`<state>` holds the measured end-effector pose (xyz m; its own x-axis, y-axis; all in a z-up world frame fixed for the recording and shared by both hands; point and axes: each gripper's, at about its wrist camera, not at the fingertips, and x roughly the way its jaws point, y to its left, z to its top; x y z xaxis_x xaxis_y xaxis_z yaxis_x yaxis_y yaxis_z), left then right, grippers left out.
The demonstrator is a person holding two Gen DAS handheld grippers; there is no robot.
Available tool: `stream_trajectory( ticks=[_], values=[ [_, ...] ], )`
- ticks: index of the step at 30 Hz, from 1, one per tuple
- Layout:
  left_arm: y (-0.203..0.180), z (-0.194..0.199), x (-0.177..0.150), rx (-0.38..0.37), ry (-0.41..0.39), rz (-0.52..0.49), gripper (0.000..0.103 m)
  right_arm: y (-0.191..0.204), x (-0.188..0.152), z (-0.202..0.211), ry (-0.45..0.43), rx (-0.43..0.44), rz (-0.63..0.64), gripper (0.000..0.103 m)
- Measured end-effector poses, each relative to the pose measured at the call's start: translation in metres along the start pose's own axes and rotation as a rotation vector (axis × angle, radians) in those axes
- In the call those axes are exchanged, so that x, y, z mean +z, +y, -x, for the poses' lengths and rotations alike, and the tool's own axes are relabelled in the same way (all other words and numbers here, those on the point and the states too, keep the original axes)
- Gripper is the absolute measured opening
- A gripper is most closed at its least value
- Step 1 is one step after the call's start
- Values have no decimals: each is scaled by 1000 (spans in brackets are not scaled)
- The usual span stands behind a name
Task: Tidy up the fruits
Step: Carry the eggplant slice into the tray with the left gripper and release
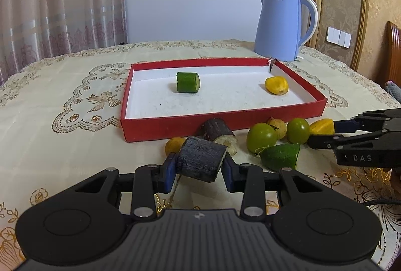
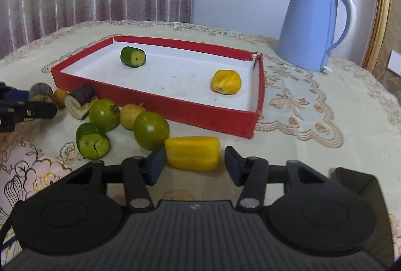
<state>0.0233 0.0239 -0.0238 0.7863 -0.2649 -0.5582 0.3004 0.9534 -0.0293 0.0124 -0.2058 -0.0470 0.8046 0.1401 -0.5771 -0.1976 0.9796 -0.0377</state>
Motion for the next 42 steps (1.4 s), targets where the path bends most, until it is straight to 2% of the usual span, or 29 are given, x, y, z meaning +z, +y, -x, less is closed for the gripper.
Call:
stream_trajectory(
  ticks=[8, 14, 21, 30, 42],
  values=[
    [1, 5, 2, -1, -10, 4, 36, 4, -6, 16, -36, -31, -4, 44],
    [0, 11, 7, -23, -21, 18, 36, -3, -11, 31, -60, -28, -34, 44],
    [-11, 12, 21, -27, -44, -15, 36, -10, -13, 37, -84, -4, -71, 44],
    [-27, -16, 52, 30, -50, -49, 36, -15, -15, 45, -110, 9, -100, 44],
    [-59, -75, 82, 62, 4, -134, 36, -18, -18, 50, -121, 29, -117, 44]
  ],
)
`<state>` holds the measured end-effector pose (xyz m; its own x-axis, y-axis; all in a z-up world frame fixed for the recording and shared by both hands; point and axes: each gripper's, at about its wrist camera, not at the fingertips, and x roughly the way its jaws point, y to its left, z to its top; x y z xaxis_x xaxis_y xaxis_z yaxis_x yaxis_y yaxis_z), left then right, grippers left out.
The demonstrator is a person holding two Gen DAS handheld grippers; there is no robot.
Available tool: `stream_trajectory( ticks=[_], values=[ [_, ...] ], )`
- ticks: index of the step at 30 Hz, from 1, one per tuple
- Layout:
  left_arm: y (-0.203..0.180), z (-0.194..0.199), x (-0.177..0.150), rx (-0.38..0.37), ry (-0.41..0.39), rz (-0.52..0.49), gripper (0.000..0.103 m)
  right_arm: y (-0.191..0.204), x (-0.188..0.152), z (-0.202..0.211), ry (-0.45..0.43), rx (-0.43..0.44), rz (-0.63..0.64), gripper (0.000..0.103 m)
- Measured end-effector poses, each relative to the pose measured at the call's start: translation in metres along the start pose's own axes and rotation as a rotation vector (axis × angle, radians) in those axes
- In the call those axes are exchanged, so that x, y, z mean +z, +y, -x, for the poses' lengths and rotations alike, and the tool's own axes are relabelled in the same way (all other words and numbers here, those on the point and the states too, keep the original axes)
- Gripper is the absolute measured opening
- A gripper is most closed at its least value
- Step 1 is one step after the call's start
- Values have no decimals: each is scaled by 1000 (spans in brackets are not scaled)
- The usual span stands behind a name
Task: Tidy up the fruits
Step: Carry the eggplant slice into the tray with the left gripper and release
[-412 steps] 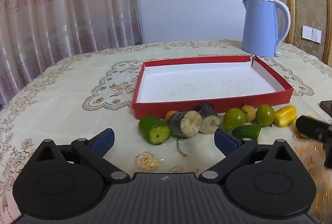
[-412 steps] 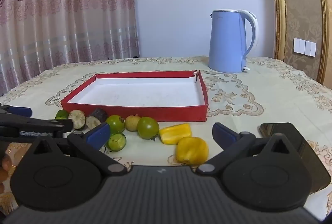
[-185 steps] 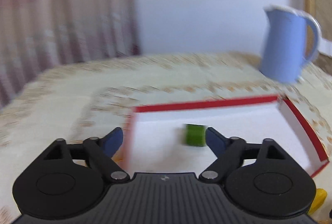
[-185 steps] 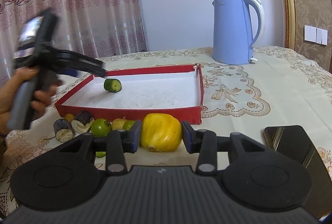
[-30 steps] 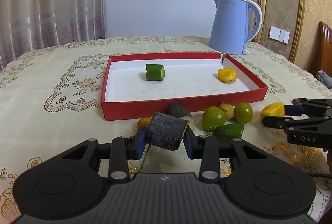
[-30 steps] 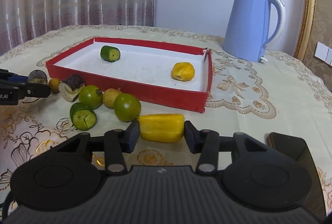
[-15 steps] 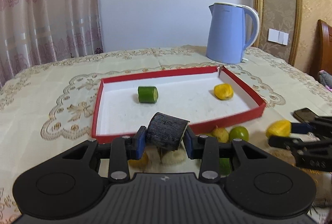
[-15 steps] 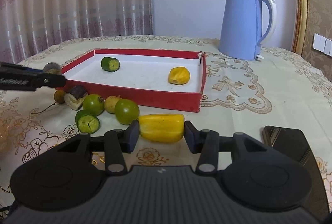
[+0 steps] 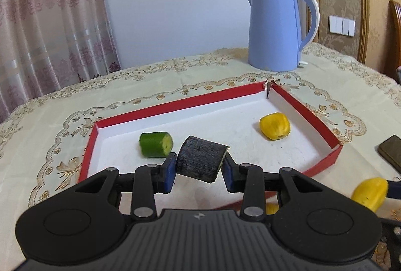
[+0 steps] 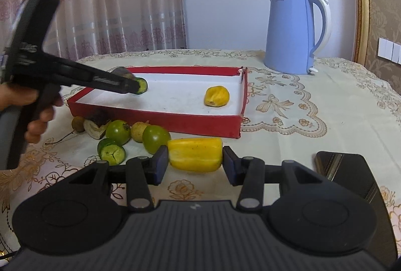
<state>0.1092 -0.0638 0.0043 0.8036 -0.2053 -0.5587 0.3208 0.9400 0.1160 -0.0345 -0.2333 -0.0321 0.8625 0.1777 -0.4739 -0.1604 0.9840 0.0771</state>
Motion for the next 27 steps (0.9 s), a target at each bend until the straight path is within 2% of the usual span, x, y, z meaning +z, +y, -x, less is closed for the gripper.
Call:
stream_trajectory(
  ticks=[15, 27],
  values=[
    [-15, -51, 16, 21, 80, -32, 36, -5, -2, 1, -7, 4, -27, 44],
    [-23, -73, 25, 34, 111, -22, 36, -6, -2, 2, -3, 6, -32, 44]
  ],
)
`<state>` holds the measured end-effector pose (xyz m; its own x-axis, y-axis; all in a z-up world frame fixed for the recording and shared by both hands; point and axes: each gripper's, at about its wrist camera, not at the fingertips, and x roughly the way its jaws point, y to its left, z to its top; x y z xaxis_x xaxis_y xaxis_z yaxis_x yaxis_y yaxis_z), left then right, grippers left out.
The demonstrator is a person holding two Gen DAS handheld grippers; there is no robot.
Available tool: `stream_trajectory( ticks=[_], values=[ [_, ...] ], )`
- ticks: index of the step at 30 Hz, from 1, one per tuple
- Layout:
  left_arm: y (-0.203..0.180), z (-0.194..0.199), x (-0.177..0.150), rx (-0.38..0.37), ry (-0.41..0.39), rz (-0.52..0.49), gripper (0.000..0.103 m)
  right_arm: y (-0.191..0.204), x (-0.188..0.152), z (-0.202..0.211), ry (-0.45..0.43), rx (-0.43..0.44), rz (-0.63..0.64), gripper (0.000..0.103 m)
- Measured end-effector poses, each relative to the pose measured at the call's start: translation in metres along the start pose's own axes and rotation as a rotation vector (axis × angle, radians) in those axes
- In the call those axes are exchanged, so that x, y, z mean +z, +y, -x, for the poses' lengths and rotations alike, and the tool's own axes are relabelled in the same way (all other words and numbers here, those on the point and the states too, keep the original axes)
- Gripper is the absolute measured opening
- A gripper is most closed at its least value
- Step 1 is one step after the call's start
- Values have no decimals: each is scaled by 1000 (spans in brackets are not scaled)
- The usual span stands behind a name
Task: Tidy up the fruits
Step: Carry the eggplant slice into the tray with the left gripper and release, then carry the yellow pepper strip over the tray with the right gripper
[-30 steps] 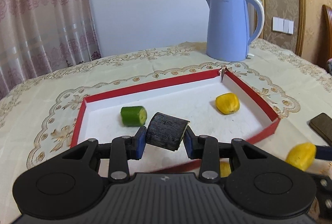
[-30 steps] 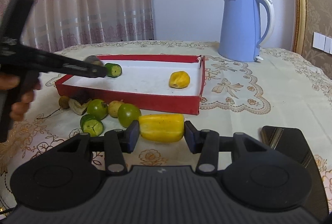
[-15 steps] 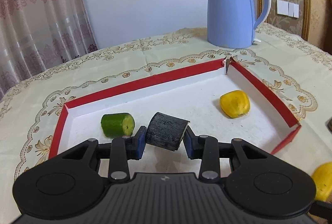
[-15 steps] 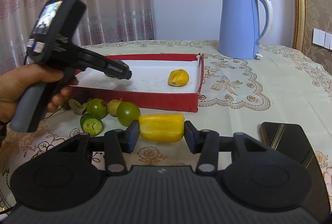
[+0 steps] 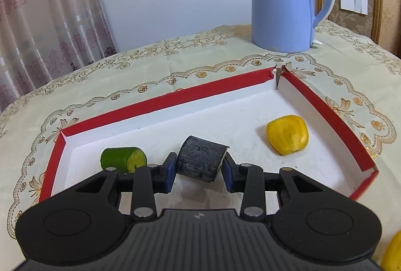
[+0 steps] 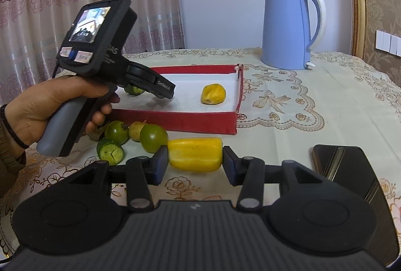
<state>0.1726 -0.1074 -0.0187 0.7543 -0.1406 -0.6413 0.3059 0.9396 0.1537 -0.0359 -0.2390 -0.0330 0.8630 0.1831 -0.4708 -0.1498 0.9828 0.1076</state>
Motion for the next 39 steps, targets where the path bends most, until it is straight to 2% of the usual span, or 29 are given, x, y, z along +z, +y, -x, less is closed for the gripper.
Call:
stream_trajectory(
  ticks=[10, 11, 13, 14, 15, 20, 25, 27, 32, 35, 39],
  values=[
    [0, -17, 13, 16, 38, 13, 38, -3, -1, 1, 5, -13, -6, 44],
    [1, -16, 13, 13, 37, 16, 41, -3, 0, 1, 6, -12, -5, 44],
    [1, -13, 14, 20, 23, 19, 53, -2, 0, 1, 4, -13, -5, 44],
    [1, -10, 14, 30, 13, 20, 66, -2, 0, 1, 4, -13, -6, 44],
    [2, -6, 14, 42, 1, 20, 74, -1, 0, 1, 4, -15, -7, 44],
    [8, 12, 13, 80, -48, 26, 75, 2, 2, -1, 4, -12, -4, 44],
    [18, 27, 8, 166, -83, 47, 76, 7, 4, -2, 5, -5, 4, 44],
    [24, 32, 5, 182, -89, 59, 85, 9, 4, -2, 4, -3, 5, 44],
    [36, 49, -5, 220, -118, 66, 97, 11, 7, -4, -3, 1, 1, 44],
    [44, 61, -15, 246, -143, 77, 100, 11, 11, -6, -13, 9, -8, 44],
    [66, 86, -38, 283, -178, 168, 103, 8, 23, -12, -43, 28, -34, 44]
  ],
)
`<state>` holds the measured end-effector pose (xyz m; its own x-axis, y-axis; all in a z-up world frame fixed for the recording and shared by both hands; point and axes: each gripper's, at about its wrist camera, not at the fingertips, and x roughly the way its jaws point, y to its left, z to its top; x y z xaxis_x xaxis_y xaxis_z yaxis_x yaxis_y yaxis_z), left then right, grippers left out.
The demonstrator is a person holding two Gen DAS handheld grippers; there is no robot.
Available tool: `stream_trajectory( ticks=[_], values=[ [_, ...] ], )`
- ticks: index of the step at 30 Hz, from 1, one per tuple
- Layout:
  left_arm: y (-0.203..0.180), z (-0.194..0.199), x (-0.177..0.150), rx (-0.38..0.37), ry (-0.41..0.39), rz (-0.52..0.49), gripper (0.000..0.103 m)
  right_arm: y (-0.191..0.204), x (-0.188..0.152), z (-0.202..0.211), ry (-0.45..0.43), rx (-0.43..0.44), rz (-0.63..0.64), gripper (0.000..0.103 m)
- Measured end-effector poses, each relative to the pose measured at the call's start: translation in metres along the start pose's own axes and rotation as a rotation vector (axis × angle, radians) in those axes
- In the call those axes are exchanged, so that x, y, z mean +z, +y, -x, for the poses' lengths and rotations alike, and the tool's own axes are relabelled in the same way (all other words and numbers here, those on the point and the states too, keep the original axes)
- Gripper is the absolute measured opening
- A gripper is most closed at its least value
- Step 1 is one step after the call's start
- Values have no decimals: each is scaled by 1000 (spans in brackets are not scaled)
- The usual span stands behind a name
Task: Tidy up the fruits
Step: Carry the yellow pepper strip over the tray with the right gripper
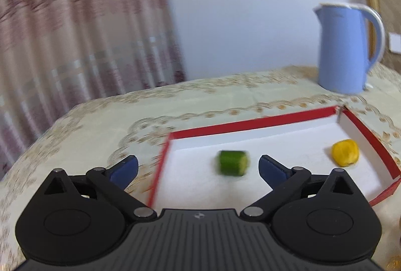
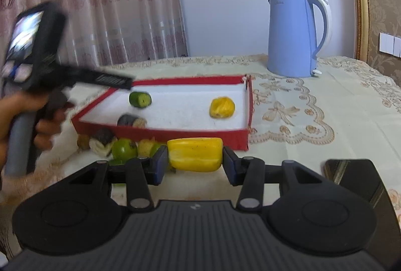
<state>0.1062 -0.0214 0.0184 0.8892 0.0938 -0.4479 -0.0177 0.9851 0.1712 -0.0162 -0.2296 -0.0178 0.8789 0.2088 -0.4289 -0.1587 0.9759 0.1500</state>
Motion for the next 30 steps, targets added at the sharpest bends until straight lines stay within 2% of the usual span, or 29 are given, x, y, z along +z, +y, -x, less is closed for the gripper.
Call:
stream_trajectory(
  ticks=[5, 8, 11, 15, 19, 23, 30],
  values=[
    [42, 15, -24, 78, -35, 131, 103, 1, 25, -15, -65, 14, 5, 44],
    [61, 10, -31, 100, -5, 218, 103, 5, 43, -31, -91, 38, 22, 44],
    [74, 1, -35, 68, 20, 238, 103, 13, 62, -50, -98, 72, 57, 44],
    [87, -6, -48, 78, -10, 315, 103, 22, 87, -82, -88, 136, 106, 44],
    [98, -6, -52, 28, -17, 381, 103, 25, 91, -111, -82, 130, 100, 44],
    [91, -7, -51, 47, -22, 342, 103, 23, 74, -125, -39, 98, 117, 44],
    [86, -9, -51, 106, -28, 301, 103, 13, 70, -122, -68, 80, 82, 44]
  ],
)
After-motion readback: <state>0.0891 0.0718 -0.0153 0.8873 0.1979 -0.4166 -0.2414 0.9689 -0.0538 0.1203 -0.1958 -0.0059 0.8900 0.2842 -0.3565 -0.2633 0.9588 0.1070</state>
